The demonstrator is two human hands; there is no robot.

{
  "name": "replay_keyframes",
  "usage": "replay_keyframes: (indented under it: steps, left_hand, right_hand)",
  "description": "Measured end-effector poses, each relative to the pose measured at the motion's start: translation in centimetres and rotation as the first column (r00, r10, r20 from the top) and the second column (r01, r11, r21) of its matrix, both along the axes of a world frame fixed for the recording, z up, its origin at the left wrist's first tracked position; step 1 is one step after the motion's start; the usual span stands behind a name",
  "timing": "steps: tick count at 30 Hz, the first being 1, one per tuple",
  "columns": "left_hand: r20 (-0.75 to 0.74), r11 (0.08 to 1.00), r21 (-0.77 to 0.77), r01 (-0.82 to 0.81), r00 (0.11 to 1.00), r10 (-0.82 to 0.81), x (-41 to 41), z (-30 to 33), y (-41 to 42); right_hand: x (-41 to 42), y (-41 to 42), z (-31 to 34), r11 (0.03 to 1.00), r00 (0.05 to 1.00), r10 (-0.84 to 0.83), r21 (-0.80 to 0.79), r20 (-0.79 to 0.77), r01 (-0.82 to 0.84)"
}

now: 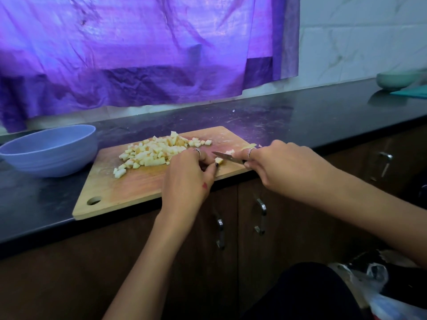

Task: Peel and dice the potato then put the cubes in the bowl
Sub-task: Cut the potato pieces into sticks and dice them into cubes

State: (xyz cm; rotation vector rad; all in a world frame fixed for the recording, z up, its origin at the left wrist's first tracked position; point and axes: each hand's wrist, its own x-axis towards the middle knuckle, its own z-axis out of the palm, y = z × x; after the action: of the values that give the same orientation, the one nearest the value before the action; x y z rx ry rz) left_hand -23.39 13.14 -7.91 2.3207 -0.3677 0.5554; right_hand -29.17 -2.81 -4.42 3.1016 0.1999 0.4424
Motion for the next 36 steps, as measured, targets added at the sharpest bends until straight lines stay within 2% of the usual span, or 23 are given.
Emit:
replay_keyframes:
  steps: [5, 15, 26, 31, 33, 36]
  left_hand:
    - [0.009, 1.0, 0.01, -0.008, 1.0, 0.008, -0.3, 0.0, 0.0]
    - [0.03, 0.999, 0.03, -0.019, 0.999, 0.018, -0.3, -0.2, 0.0]
    - [0.051, 1.0, -0.017, -0.001, 0.999, 0.002, 0.1, -0.6, -0.1]
    - [0.052, 1.0, -0.014, -0.011, 0.999, 0.012, -0.3, -0.6, -0.1]
    - [0.059, 1.0, -0.008, -0.011, 0.998, 0.012, -0.4, -0.5, -0.1]
    - [0.046, 1.0, 0.006, -0.013, 0.999, 0.012, -0.3, -0.4, 0.1]
  right_hand:
    - [0.6, -1.1, -1.0, 0.971, 0.994, 0.066, 0.222, 0.083, -0.084]
    - [0.4, -1.5, -1.4, 0.954, 0.988, 0.122, 0.264, 0.094, -0.143]
    - [1.0, 0.8, -0.5, 0.991, 0.999, 0.044, 0.127, -0.003, -0.043]
    - [2.0, 2.1, -1.1, 0.999, 0.995, 0.038, -0.014, 0.095, -0.037]
    - [2.2, 1.7, -0.8, 0.999, 0.997, 0.013, 0.041, 0.073, -0.016]
    - [2.2, 0.2, -0.4, 0.973, 0.996, 0.038, 0.224, 0.079, -0.055]
